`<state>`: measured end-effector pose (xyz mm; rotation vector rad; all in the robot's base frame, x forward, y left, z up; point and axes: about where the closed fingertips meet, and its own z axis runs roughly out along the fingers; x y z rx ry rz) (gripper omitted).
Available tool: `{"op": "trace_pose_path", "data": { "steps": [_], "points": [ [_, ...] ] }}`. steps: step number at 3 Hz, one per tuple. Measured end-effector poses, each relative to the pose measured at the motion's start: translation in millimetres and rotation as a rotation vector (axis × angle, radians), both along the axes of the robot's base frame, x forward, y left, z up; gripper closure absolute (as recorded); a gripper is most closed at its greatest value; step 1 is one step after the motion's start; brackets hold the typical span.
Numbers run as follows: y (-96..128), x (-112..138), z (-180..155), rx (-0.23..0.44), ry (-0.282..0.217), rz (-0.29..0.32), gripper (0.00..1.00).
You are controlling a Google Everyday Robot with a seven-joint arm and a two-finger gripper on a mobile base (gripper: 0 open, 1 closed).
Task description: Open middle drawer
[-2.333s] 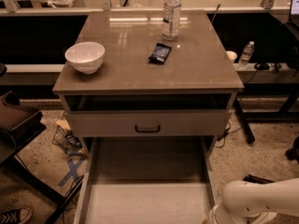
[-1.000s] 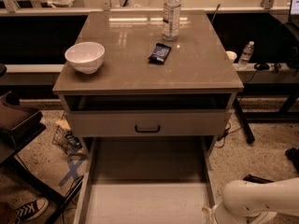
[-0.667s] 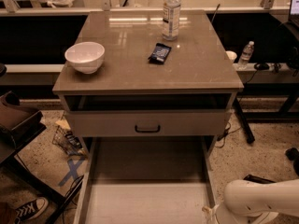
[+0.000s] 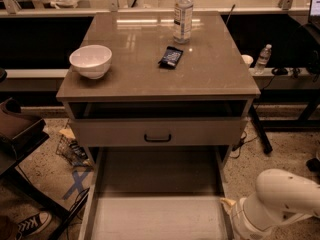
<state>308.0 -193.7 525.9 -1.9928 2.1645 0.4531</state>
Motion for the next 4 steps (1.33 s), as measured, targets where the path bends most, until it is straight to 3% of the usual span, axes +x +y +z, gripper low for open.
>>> {"op": "trace_pose_path", "data": {
  "steps": [1,2,3,4],
  "points": [
    [-7,34,81,-0.019,-0.15,0.088,0.0],
    [-7,31,75,-0.019,-0.14,0.082,0.0],
    [-6,47,83,-0.086,-0.177,0.106,0.0],
    [-13,84,121,-0.206,-0.259,0.137,0.0]
  ]
}}
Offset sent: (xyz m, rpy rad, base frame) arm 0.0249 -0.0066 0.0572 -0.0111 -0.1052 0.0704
